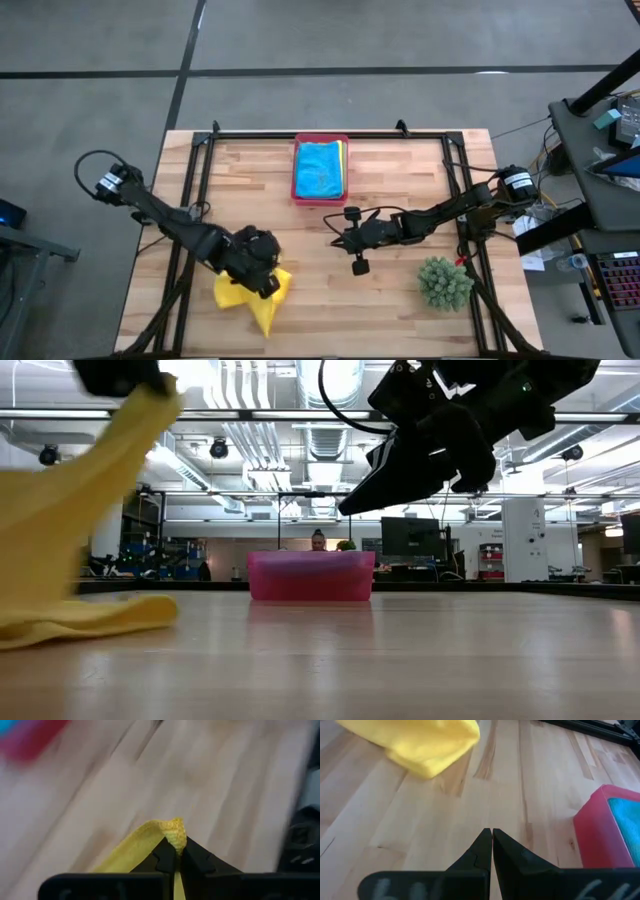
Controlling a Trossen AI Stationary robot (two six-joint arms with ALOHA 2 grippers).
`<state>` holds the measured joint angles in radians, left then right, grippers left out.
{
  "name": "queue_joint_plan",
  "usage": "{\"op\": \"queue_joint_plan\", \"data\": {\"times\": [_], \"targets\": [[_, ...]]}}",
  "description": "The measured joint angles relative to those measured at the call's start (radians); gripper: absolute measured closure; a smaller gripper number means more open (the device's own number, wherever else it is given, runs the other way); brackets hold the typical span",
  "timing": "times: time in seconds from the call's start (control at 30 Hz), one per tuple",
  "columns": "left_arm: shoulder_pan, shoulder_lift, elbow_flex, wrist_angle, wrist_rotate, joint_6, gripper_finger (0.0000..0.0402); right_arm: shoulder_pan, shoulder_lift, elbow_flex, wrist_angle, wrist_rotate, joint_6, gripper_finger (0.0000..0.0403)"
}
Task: Fold microfiber towels
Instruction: Fold the yellow towel
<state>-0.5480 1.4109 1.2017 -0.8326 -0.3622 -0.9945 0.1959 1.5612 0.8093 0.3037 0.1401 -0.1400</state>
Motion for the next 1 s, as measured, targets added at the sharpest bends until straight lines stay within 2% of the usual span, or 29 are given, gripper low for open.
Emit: {"op": "queue_joint_plan", "data": {"times": [0.23, 0.43, 0.57, 0.83, 1.0], "targets": [[0.007, -0.036, -0.007, 0.332, -0.096, 0.288, 0.0401, 0.000, 0.000, -0.005, 0.002, 0.000, 0.022, 0.0394], [0.025, -0.030, -0.021, 0.464, -0.108, 0.355, 0.0401, 0.000, 0.000, -0.005, 0.033, -0.037, 0.049, 0.0375], [0.027, -0.021, -0.027, 0.466, -0.108, 0.355, 0.0401, 0.000, 0.000, -0.006, 0.080, -0.043, 0.070, 0.0330], [0.034, -0.020, -0.030, 0.465, -0.107, 0.384, 0.0402, 0.000, 0.000, -0.006, 0.220, -0.042, 0.084, 0.0203], [0.060, -0.020, -0.030, 0.465, -0.152, 0.398, 0.0402, 0.010, 0.000, -0.004, 0.330, -0.043, 0.114, 0.0152]]}}
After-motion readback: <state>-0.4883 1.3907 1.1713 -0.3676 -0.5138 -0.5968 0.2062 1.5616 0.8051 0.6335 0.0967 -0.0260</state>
